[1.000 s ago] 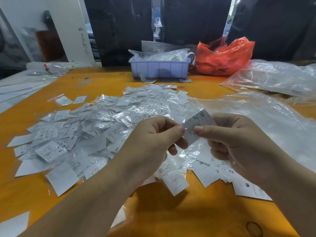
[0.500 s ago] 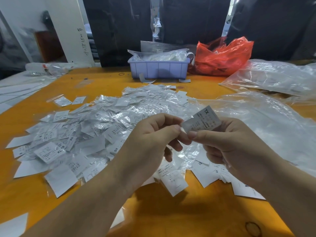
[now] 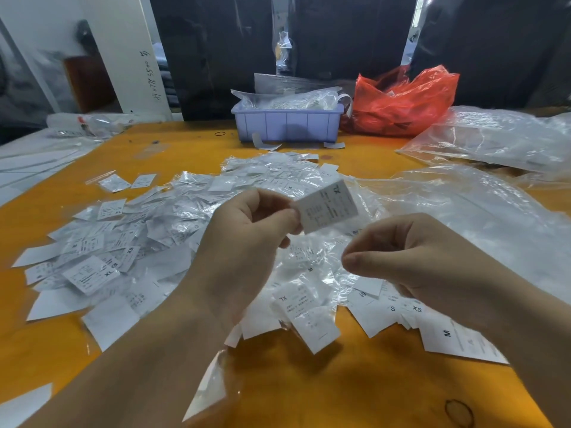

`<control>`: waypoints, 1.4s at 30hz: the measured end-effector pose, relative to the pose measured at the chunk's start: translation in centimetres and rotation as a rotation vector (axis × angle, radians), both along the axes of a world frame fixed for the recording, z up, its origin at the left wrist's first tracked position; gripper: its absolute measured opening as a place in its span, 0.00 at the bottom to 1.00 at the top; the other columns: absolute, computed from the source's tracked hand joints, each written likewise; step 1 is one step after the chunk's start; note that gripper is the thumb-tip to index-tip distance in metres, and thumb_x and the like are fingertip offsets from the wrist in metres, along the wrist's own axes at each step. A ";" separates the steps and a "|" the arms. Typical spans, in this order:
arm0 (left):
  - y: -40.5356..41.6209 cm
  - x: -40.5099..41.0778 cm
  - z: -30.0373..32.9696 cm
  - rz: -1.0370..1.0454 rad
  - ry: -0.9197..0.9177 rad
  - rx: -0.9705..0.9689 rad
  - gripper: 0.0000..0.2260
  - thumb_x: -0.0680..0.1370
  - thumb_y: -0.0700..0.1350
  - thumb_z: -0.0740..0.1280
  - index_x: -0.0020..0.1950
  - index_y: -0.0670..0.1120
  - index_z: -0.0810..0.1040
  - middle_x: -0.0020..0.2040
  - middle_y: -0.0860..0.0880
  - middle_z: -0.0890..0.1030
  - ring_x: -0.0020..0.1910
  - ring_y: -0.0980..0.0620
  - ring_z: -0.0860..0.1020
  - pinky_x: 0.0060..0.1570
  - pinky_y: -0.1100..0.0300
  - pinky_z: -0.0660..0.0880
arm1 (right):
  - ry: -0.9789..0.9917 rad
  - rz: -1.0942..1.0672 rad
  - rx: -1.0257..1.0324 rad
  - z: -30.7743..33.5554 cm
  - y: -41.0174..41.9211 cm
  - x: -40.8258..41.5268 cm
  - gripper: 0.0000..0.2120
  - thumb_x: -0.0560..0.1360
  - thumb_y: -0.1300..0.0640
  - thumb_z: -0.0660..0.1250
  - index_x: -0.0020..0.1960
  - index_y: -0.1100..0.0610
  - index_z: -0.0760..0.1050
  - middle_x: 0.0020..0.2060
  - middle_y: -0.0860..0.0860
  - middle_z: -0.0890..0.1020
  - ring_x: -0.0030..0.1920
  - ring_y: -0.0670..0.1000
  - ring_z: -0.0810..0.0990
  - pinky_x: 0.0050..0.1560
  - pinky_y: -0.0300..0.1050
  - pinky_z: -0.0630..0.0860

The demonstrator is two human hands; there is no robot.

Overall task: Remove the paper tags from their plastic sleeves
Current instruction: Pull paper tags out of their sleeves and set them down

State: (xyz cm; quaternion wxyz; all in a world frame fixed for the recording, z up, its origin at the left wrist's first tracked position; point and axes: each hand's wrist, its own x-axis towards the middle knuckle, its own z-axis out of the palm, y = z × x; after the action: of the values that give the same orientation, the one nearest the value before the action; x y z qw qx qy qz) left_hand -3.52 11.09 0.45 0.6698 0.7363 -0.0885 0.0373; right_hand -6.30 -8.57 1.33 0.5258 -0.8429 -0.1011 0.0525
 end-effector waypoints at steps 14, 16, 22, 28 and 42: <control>0.8 1.0 -0.9 0.343 -0.216 0.724 0.18 0.72 0.47 0.73 0.58 0.55 0.72 0.45 0.58 0.74 0.45 0.55 0.74 0.34 0.64 0.67 | -0.067 -0.104 -0.643 -1.1 -1.1 0.3 0.19 0.68 0.43 0.74 0.56 0.46 0.78 0.33 0.53 0.78 0.27 0.44 0.73 0.30 0.41 0.66; 0.6 0.8 -0.9 0.321 -0.281 0.730 0.17 0.72 0.47 0.73 0.58 0.55 0.73 0.46 0.58 0.72 0.46 0.55 0.73 0.37 0.66 0.67 | -0.056 -0.115 -0.669 -1.2 -1.1 0.4 0.19 0.67 0.41 0.74 0.55 0.47 0.78 0.35 0.55 0.80 0.28 0.45 0.73 0.30 0.43 0.66; -0.5 -0.4 -1.2 0.038 -0.415 0.734 0.11 0.73 0.50 0.72 0.54 0.57 0.76 0.45 0.60 0.74 0.48 0.65 0.70 0.42 0.73 0.66 | -0.127 -0.111 -0.698 -1.2 -0.7 0.3 0.06 0.74 0.48 0.71 0.41 0.50 0.80 0.24 0.47 0.74 0.22 0.42 0.71 0.22 0.33 0.63; -0.4 -0.5 -1.1 -0.008 -0.377 0.626 0.07 0.74 0.51 0.70 0.49 0.59 0.76 0.44 0.60 0.75 0.49 0.65 0.71 0.43 0.78 0.65 | -0.242 -0.106 -0.542 -0.7 -0.6 0.0 0.12 0.77 0.53 0.68 0.34 0.52 0.78 0.25 0.43 0.77 0.24 0.43 0.71 0.25 0.34 0.65; -0.5 -0.2 -0.5 -0.359 -0.032 0.154 0.15 0.75 0.59 0.61 0.42 0.51 0.82 0.35 0.54 0.78 0.34 0.59 0.73 0.36 0.67 0.68 | 0.073 -0.037 0.478 0.4 -0.4 0.4 0.04 0.66 0.55 0.69 0.35 0.55 0.82 0.26 0.52 0.65 0.25 0.47 0.58 0.22 0.36 0.57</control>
State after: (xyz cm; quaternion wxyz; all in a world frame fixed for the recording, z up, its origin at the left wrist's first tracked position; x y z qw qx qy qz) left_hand -3.76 10.56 -0.06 0.6058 0.7571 -0.2317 -0.0782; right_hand -5.93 -9.00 1.78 0.7145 -0.6939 -0.0758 0.0479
